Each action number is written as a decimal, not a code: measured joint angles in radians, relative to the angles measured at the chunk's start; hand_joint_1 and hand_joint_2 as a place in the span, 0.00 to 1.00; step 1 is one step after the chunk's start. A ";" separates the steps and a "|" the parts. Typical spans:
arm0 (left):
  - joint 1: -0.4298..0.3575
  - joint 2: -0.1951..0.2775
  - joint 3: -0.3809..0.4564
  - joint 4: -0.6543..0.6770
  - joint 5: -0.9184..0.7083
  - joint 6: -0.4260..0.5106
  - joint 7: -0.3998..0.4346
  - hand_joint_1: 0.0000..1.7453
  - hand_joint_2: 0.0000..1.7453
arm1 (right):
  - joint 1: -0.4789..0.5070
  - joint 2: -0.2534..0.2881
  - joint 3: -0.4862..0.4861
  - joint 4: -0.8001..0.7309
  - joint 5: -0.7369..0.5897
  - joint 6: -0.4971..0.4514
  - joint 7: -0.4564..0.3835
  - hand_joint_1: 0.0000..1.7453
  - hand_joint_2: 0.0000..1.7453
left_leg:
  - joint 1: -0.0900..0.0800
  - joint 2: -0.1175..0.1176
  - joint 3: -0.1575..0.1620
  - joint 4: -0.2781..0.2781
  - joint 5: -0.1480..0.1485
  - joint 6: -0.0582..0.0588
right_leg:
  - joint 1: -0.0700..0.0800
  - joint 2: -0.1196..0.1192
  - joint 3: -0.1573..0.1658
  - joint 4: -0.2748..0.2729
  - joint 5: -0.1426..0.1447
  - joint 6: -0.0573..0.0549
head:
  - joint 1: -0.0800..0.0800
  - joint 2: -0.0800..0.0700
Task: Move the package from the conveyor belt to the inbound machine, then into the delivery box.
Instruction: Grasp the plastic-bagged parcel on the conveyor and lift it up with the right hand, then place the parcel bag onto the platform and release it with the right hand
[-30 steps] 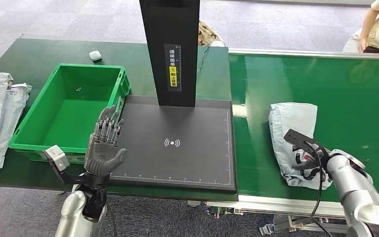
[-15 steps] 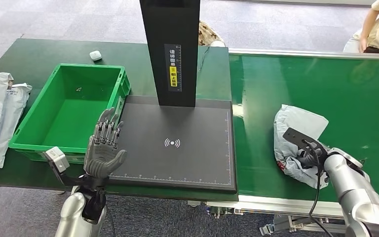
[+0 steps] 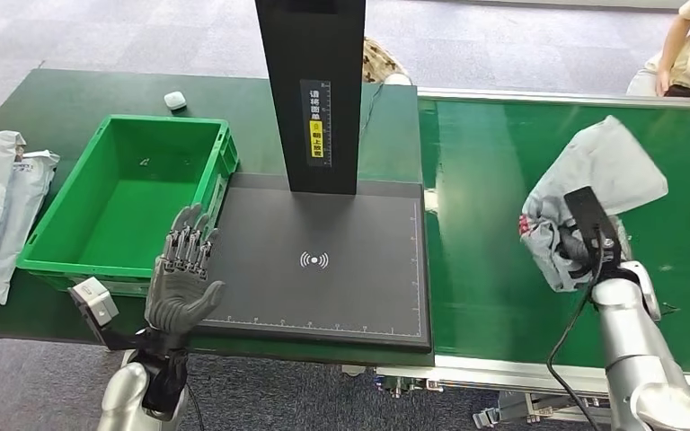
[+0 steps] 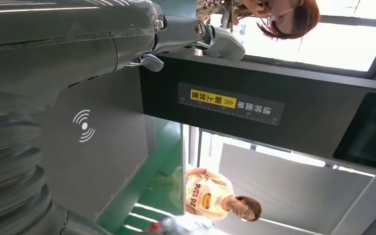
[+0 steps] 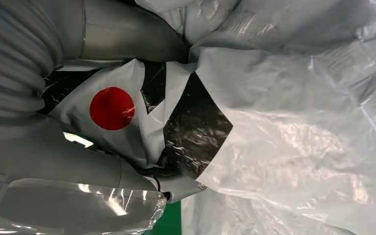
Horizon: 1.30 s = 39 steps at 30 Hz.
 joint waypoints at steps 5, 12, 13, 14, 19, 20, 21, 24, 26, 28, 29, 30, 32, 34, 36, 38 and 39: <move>0.004 0.000 -0.002 -0.007 0.007 0.019 -0.006 0.00 1.00 | 0.049 0.048 -0.142 -0.207 -0.228 -0.004 -0.136 1.00 1.00 | 0.000 0.000 0.000 0.000 0.000 0.000 | 0.000 0.000 0.000 0.000 0.000 0.000 | 0.000 0.000; 0.005 0.000 -0.004 -0.007 0.013 0.024 -0.012 0.00 1.00 | 0.075 0.076 -0.216 -0.326 -0.270 -0.002 -0.155 1.00 1.00 | 0.000 0.000 0.000 0.000 0.000 0.000 | 0.000 0.001 0.000 0.000 0.000 0.000 | 0.000 0.000; 0.005 0.000 -0.004 -0.007 0.013 0.024 -0.012 0.00 1.00 | 0.077 0.079 -0.220 -0.334 -0.271 -0.002 -0.155 1.00 1.00 | 0.000 0.000 0.000 0.000 0.000 0.000 | 0.000 0.001 0.000 0.000 0.000 0.000 | 0.000 0.000; 0.005 0.000 -0.004 -0.007 0.013 0.025 -0.012 0.00 1.00 | 0.078 0.081 -0.224 -0.340 -0.273 -0.002 -0.157 1.00 1.00 | 0.000 0.000 0.000 0.000 0.000 0.000 | 0.000 0.001 0.000 0.000 0.000 0.000 | 0.000 0.000; 0.005 0.000 -0.005 -0.007 0.016 0.032 -0.018 0.00 1.00 | 0.083 0.095 -0.245 -0.374 -0.381 -0.027 -0.242 1.00 1.00 | 0.000 0.000 0.000 0.000 0.000 0.000 | 0.000 0.001 0.000 0.000 0.000 0.000 | 0.000 0.000; 0.004 0.000 -0.006 -0.007 0.019 0.035 -0.022 0.00 1.00 | 0.086 0.100 -0.250 -0.393 -0.412 -0.036 -0.277 1.00 1.00 | 0.000 0.000 0.000 0.000 0.000 0.000 | 0.000 0.001 0.000 0.000 0.000 0.000 | 0.000 0.000; 0.003 0.000 -0.007 -0.006 0.021 0.037 -0.028 0.00 1.00 | 0.091 0.105 -0.251 -0.419 -0.434 -0.041 -0.314 1.00 1.00 | 0.000 0.000 0.000 0.000 0.000 0.000 | 0.000 0.001 0.000 0.000 0.000 0.000 | 0.000 0.000; -0.011 0.001 -0.017 0.003 0.025 0.034 -0.045 0.00 1.00 | 0.115 0.111 -0.213 -0.529 -0.373 -0.009 -0.395 1.00 1.00 | 0.000 0.002 0.000 -0.001 0.000 0.000 | 0.000 0.002 0.000 0.000 0.000 0.000 | 0.000 0.000; -0.031 0.002 -0.026 0.019 0.023 0.025 -0.056 0.00 1.00 | 0.126 0.110 -0.136 -0.608 -0.245 0.031 -0.402 1.00 1.00 | 0.000 0.004 0.001 -0.001 -0.001 -0.001 | 0.000 0.005 0.000 0.000 0.000 0.000 | 0.000 0.000; -0.055 0.004 -0.034 0.042 0.021 0.013 -0.067 0.00 1.00 | 0.127 0.107 -0.031 -0.674 -0.102 0.066 -0.391 1.00 1.00 | 0.000 0.005 0.002 -0.001 0.000 -0.002 | 0.001 0.006 0.000 0.000 0.000 -0.001 | 0.000 0.000; -0.065 0.006 -0.037 0.053 0.021 0.009 -0.073 0.00 1.00 | 0.123 0.103 0.024 -0.698 -0.037 0.082 -0.384 1.00 1.00 | 0.000 0.005 0.002 -0.001 0.000 -0.002 | 0.001 0.006 0.000 0.000 0.000 -0.001 | 0.000 0.000; -0.074 0.007 -0.039 0.062 0.021 0.006 -0.078 0.00 1.00 | 0.116 0.098 0.078 -0.715 0.018 0.098 -0.378 1.00 1.00 | 0.000 0.005 0.002 -0.001 0.001 -0.002 | 0.001 0.006 0.000 0.001 0.000 -0.001 | 0.000 0.000; -0.088 0.011 -0.041 0.078 0.022 0.002 -0.086 0.00 1.00 | 0.087 0.083 0.190 -0.735 0.097 0.139 -0.367 1.00 1.00 | 0.000 0.005 0.002 -0.001 0.001 -0.002 | 0.001 0.006 0.000 0.001 0.001 -0.001 | 0.000 0.000; -0.096 0.016 -0.041 0.089 0.023 0.002 -0.087 0.00 1.00 | 0.043 0.065 0.306 -0.739 0.134 0.188 -0.355 1.00 1.00 | 0.000 0.005 0.002 -0.001 0.001 -0.002 | 0.001 0.006 0.000 0.001 0.001 -0.001 | 0.000 0.000; -0.099 0.020 -0.040 0.094 0.024 0.003 -0.087 0.00 1.00 | -0.001 0.053 0.408 -0.736 0.151 0.235 -0.341 1.00 1.00 | 0.000 0.004 0.002 -0.001 0.002 -0.002 | 0.000 0.005 0.000 0.001 0.001 -0.001 | 0.000 0.000; -0.097 0.026 -0.038 0.095 0.024 0.005 -0.087 0.00 1.00 | -0.044 0.044 0.497 -0.723 0.164 0.290 -0.319 1.00 1.00 | 0.001 0.004 0.001 -0.001 0.002 -0.002 | 0.000 0.004 0.000 0.001 0.001 -0.001 | 0.000 0.000; -0.095 0.030 -0.036 0.094 0.024 0.007 -0.086 0.00 1.00 | -0.066 0.039 0.542 -0.711 0.172 0.326 -0.305 1.00 1.00 | 0.001 0.003 0.001 -0.001 0.002 -0.001 | 0.000 0.004 0.000 0.001 0.001 -0.001 | 0.000 0.000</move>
